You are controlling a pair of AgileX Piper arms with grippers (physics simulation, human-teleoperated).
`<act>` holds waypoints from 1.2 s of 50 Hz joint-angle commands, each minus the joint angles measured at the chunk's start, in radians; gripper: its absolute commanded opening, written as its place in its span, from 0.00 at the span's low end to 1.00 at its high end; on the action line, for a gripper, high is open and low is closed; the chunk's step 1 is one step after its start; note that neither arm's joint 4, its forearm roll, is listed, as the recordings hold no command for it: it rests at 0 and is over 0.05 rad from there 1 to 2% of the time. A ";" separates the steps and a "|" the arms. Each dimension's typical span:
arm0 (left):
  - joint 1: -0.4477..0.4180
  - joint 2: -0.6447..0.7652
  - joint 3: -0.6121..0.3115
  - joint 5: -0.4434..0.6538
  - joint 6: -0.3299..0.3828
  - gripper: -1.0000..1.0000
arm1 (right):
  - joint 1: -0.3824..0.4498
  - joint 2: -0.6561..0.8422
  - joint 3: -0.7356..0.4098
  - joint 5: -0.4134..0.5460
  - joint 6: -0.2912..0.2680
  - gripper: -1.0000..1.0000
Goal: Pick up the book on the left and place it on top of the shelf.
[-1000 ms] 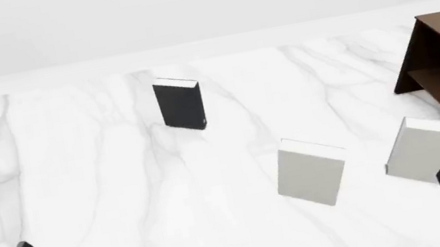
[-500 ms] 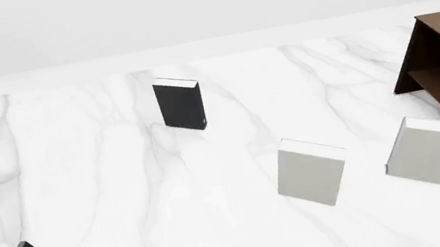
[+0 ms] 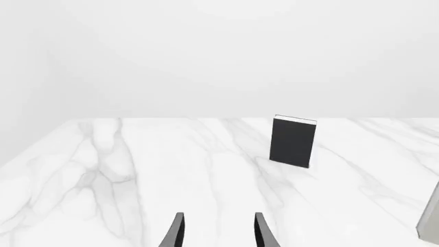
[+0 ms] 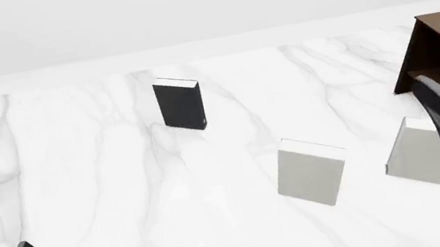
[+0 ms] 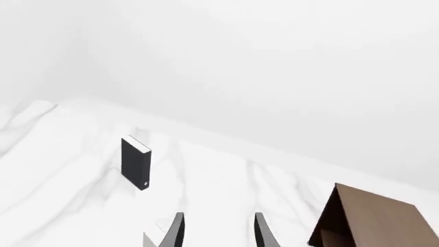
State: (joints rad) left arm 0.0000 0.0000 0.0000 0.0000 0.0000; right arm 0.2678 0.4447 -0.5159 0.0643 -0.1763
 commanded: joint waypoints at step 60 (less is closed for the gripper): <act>0.000 0.000 0.000 0.000 0.000 1.00 | 0.265 0.830 -0.585 -0.020 -0.029 1.00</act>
State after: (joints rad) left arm 0.0000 0.0000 0.0000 0.0000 0.0000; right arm 0.5226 1.1913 -1.0598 0.0692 -0.2146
